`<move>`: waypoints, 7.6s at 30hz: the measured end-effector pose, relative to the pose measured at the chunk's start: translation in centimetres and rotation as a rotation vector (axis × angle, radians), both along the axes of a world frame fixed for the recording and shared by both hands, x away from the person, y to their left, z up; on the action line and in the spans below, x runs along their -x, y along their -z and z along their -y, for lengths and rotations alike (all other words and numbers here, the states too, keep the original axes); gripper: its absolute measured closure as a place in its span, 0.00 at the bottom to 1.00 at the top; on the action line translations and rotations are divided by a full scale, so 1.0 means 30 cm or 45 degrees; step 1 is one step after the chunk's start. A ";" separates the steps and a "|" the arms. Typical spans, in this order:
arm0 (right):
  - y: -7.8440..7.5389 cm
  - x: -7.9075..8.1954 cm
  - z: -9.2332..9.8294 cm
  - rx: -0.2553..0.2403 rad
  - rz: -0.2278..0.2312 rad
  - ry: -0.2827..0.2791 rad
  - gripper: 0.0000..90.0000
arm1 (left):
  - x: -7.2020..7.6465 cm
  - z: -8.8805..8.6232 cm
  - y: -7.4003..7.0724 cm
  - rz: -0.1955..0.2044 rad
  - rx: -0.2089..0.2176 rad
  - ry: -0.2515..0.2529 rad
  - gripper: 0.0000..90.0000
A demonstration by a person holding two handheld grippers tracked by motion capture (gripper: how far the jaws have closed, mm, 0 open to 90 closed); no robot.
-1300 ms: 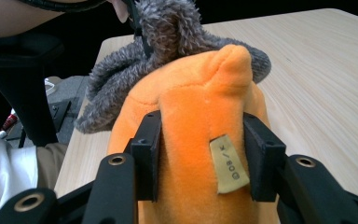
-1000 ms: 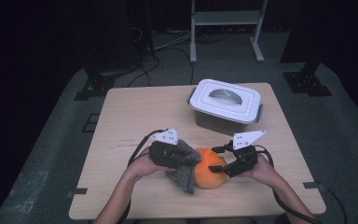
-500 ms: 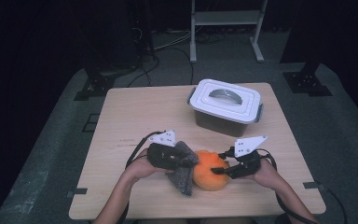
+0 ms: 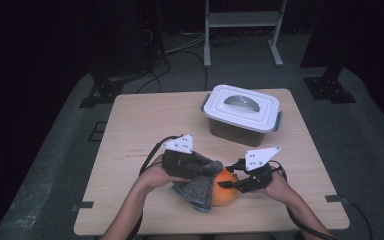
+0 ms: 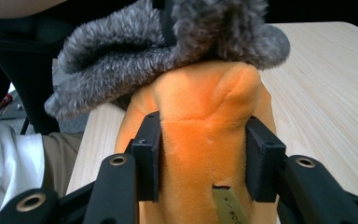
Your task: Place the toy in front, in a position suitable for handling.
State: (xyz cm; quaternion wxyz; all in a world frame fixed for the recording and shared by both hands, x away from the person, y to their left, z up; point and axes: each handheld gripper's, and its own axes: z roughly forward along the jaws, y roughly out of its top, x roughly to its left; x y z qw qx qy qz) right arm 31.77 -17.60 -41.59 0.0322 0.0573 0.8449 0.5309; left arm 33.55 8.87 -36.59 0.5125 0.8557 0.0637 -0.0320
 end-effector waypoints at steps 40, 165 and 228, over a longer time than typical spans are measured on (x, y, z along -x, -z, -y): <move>-0.011 -0.012 0.074 -0.012 -0.023 0.004 0.64 | 0.001 -0.073 0.007 -0.018 -0.008 -0.085 0.79; 0.032 0.015 0.008 0.154 -0.026 0.025 0.37 | 0.022 -0.105 0.051 -0.065 -0.123 -0.089 0.77; -0.046 -0.004 -0.010 0.083 -0.041 0.133 0.39 | -0.017 -0.069 0.085 -0.101 -0.041 -0.126 0.78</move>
